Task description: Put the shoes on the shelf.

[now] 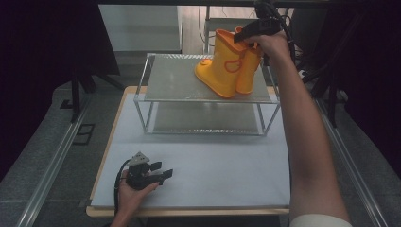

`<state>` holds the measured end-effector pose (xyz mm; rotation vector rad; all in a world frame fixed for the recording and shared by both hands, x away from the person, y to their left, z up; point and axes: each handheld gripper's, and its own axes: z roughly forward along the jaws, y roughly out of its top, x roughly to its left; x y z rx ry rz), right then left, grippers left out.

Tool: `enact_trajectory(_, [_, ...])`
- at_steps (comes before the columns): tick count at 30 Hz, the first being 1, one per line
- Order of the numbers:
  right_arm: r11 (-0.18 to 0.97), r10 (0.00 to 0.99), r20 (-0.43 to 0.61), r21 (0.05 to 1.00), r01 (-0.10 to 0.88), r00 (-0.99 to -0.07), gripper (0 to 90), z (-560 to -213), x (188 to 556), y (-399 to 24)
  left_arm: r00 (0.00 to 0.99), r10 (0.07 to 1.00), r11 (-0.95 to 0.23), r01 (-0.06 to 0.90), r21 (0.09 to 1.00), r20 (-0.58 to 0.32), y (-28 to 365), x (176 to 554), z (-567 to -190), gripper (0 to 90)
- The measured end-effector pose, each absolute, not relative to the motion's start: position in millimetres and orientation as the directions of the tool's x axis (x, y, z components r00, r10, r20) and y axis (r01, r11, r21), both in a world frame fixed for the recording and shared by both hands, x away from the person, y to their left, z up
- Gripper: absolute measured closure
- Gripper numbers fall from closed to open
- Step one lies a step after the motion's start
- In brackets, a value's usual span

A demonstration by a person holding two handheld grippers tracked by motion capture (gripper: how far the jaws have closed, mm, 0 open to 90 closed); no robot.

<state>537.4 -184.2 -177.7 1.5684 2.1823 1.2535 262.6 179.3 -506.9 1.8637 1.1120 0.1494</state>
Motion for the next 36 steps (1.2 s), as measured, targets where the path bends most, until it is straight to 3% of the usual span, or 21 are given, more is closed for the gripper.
enact_trajectory(4, [0.072, 0.857, 0.302, 0.732, 0.677, -0.417, 62.6, -168, 537, -181, 0.581, 0.744, -0.156, 0.63, 0.761, -0.329, 181, 262, -507, 36.5])
enact_trajectory(12, [0.073, 0.828, 0.312, 0.764, 0.641, -0.466, 62.8, -155, 522, -196, 0.582, 0.744, -0.156, 0.63, 0.761, -0.329, 181, 262, -506, 36.5])
enact_trajectory(24, [0.038, 0.808, 0.318, 0.812, 0.583, -0.496, 81.6, -158, 468, -260, 0.573, 0.751, -0.147, 0.628, 0.764, -0.327, 182, 263, -504, 36.5])
enact_trajectory(31, [0.054, 0.808, 0.319, 0.796, 0.602, -0.495, 89.2, -184, 450, -287, 0.577, 0.752, -0.158, 0.627, 0.763, -0.319, 179, 262, -504, 36.5])
enact_trajectory(36, [0.071, 0.807, 0.323, 0.778, 0.624, -0.494, 89.7, -212, 449, -292, 0.577, 0.751, -0.161, 0.631, 0.759, -0.321, 177, 262, -505, 36.5])
